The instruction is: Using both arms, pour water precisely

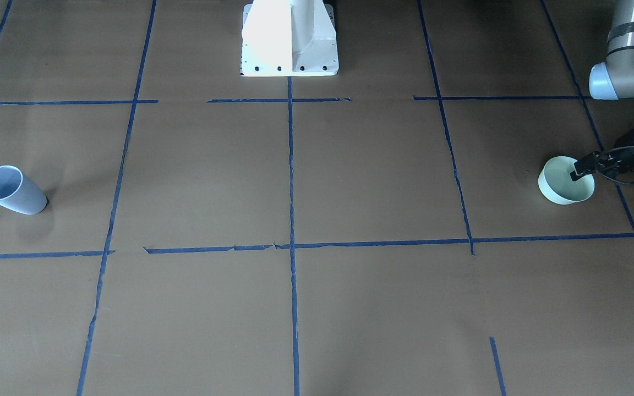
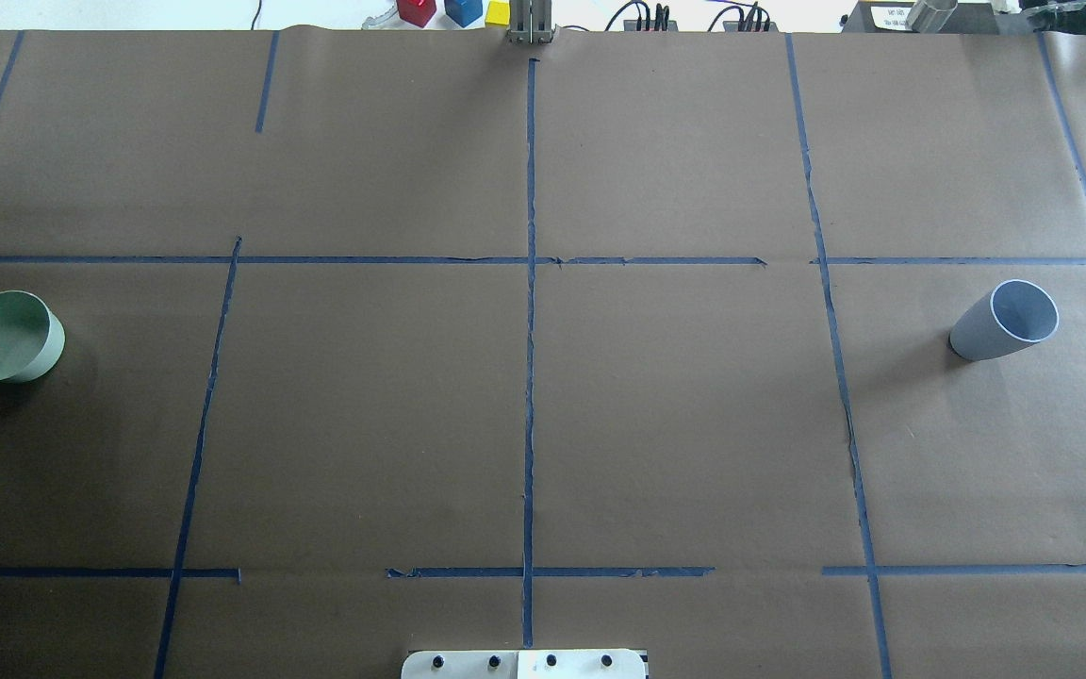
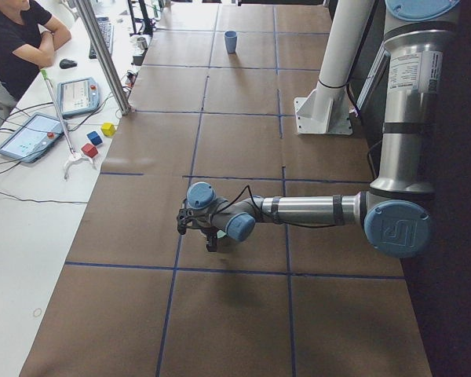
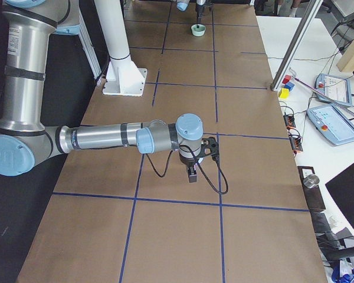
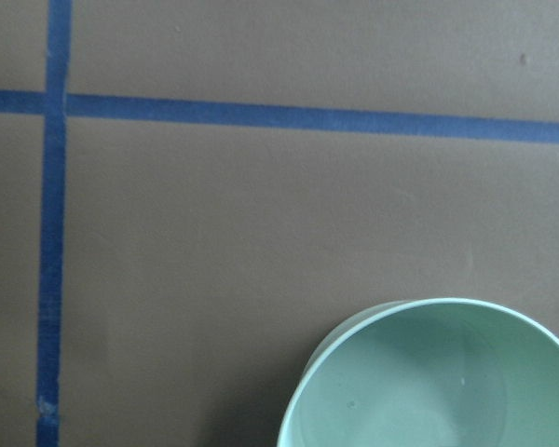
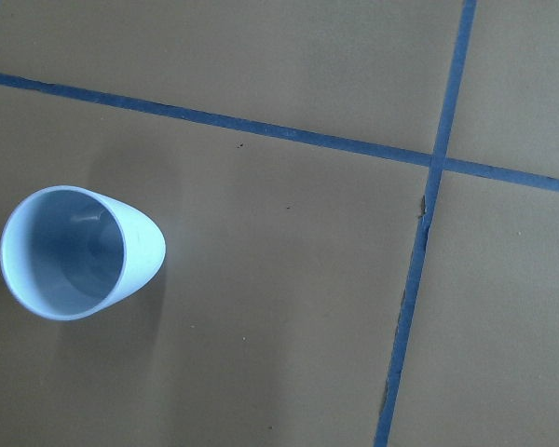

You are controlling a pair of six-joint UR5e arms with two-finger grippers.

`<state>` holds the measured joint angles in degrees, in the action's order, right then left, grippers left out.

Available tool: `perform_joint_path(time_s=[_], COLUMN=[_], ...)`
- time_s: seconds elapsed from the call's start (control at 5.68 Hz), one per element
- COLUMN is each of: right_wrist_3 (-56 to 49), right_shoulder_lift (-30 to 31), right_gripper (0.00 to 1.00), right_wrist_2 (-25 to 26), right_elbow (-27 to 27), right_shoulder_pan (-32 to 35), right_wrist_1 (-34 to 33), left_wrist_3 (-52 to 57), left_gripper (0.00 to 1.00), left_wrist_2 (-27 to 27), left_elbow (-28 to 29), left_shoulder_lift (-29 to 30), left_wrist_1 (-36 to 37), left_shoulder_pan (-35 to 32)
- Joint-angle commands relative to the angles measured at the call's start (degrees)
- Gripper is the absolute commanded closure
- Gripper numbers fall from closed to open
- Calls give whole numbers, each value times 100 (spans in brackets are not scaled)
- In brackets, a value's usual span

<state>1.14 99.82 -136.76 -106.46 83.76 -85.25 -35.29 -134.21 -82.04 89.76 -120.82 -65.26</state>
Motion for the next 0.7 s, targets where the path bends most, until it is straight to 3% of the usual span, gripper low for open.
perform_joint_path(time_s=[0.0, 0.18, 0.35, 0.53], right_wrist_3=[0, 0, 9, 9], right_shoulder_lift=[-7, -7, -7, -7], right_gripper=[0, 0, 0, 0], right_wrist_2=[0, 0, 0, 0], right_elbow=[-6, -6, -6, -6], right_shoulder_pan=[0, -9, -9, -9], right_wrist_1=[-1, -1, 8, -1], left_wrist_3=[22, 22, -4, -39], left_gripper=[63, 92, 100, 100], left_wrist_2=[-8, -17, -17, -35], left_elbow=[38, 30, -5, -275], left_shoulder_lift=[-2, -2, 7, 33], left_wrist_1=[-12, -12, -12, -12], left_shoulder_pan=[5, 5, 5, 5])
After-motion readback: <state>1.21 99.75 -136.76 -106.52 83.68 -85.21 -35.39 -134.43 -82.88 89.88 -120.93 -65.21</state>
